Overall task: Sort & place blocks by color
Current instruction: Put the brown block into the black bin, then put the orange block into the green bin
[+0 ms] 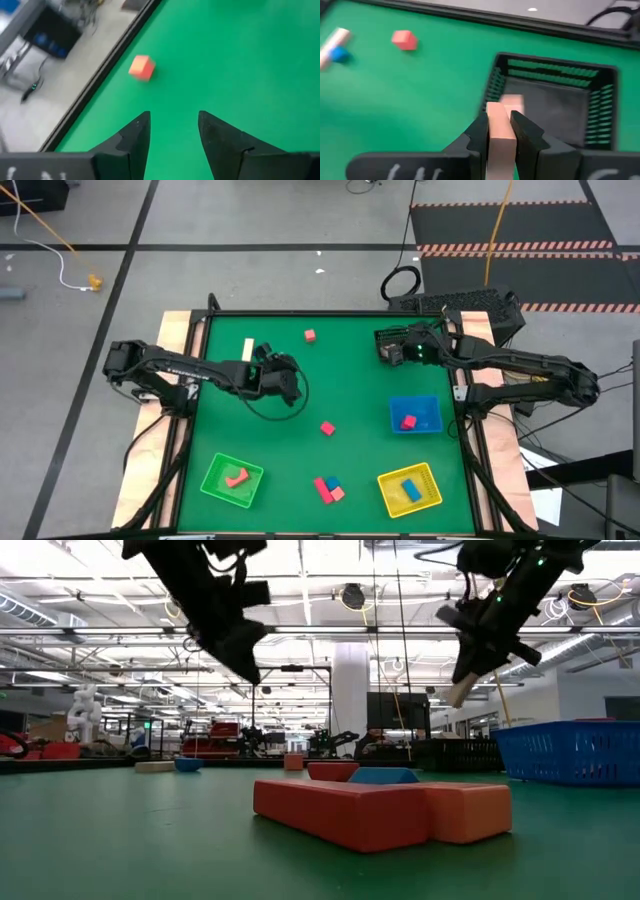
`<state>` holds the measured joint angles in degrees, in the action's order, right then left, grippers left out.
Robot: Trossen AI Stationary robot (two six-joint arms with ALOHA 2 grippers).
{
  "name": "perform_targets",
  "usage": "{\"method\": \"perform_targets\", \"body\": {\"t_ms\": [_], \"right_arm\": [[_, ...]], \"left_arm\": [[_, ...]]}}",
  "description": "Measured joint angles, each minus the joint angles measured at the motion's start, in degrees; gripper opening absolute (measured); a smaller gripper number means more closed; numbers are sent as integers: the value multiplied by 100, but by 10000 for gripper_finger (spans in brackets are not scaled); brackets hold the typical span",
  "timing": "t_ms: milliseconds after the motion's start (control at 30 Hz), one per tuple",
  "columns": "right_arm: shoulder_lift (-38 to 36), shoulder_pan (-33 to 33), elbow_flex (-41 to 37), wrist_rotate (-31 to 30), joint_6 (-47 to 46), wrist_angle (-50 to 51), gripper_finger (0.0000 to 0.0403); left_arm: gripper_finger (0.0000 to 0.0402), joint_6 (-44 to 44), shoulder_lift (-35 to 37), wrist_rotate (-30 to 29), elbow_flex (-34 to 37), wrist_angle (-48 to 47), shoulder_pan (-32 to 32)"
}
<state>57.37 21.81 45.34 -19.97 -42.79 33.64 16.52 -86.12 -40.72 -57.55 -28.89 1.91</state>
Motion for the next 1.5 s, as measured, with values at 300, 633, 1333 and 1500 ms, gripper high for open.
{"method": "perform_targets", "body": {"t_ms": [300, 633, 1333, 1500], "right_arm": [[441, 676, -2, -702, 521, -41, 53], [535, 904, -2, -686, 958, -184, 127], [532, 895, -2, 72, 1198, -706, 207], [532, 864, -2, 652, 906, -926, 206]], "left_arm": [[154, 1460, 0, 3, 1, -1419, -690], [154, 2021, -1, 678, 1, -1785, -1286], [154, 342, -14, 1650, 3, 300, -939], [152, 553, -14, 1664, 3, 518, -1060]]}}
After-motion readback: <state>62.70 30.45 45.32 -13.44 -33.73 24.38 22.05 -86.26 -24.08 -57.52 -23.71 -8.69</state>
